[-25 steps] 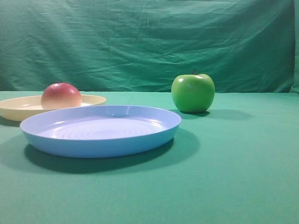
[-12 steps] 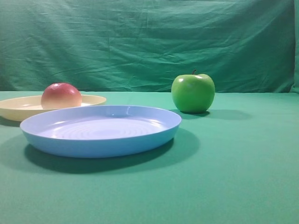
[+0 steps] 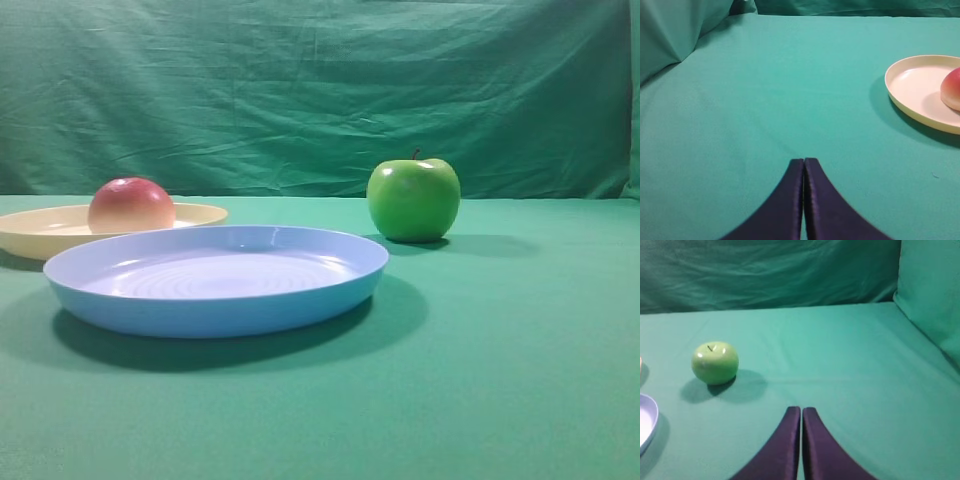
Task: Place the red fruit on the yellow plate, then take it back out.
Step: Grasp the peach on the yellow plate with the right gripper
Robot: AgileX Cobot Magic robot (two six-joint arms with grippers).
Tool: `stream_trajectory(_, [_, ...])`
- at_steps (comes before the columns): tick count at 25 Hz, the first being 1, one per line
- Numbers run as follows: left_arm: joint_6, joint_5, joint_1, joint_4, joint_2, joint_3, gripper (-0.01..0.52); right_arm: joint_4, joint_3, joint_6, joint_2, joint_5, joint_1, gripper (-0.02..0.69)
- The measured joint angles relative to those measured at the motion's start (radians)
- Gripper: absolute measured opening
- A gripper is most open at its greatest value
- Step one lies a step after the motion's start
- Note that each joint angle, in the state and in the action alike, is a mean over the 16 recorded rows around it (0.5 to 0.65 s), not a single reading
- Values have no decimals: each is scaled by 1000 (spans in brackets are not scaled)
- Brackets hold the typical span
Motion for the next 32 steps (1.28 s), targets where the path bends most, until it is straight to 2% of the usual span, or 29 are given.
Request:
stream_trajectory(25, [0, 0, 0, 0, 0, 0, 0, 37, 80, -4, 0, -92, 0, 0])
stream_trajectory(32, [0, 0, 0, 0, 0, 0, 0, 38, 76, -4, 0, -167, 0, 0])
